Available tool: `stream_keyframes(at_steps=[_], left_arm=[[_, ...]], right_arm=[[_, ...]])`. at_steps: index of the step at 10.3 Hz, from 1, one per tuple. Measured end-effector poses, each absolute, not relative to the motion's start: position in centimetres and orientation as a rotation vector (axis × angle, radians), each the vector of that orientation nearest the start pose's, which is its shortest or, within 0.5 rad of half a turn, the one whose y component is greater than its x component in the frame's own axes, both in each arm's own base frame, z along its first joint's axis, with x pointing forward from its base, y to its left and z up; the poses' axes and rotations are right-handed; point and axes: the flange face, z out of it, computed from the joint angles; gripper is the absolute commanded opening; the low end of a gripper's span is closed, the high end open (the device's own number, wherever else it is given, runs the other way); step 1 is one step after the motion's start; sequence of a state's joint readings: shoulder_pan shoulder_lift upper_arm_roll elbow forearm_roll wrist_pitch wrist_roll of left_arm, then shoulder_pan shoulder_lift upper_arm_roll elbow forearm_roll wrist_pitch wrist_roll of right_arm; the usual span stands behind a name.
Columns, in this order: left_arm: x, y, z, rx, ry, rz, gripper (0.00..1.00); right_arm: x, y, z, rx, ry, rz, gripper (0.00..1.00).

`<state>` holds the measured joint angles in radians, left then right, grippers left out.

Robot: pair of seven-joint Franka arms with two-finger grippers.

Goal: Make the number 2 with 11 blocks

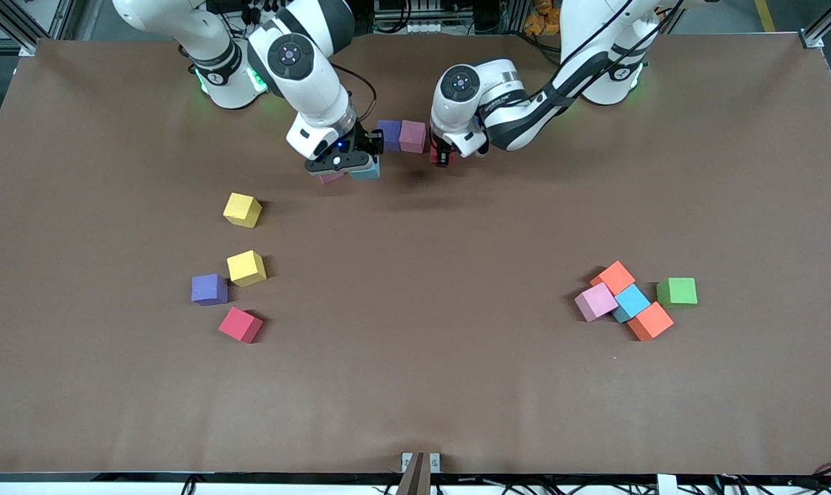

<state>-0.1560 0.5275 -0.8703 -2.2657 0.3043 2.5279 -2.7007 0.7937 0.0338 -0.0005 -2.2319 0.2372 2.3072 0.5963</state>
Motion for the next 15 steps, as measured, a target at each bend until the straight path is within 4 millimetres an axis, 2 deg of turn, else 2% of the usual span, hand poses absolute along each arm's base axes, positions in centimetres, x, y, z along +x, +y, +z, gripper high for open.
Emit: stream_keyframes(at_steps=[3,8,15], left_arm=[[24.6,-46.7,20.1,-2.242,-2.015,0.317,0.00],[23.9,-46.8,19.2,-2.234,-1.996,0.319,0.00],[24.2,-47.6,19.2,-2.248,-2.012,0.331,0.00]], right_arm=[[36.3,38.4,35.1,-2.980,-0.059,0.124,0.00],[35.4,38.7,34.4,-2.981,-0.060,0.118,0.00],[34.7,38.7,33.7,-2.983,-0.070,0.115,0.00]])
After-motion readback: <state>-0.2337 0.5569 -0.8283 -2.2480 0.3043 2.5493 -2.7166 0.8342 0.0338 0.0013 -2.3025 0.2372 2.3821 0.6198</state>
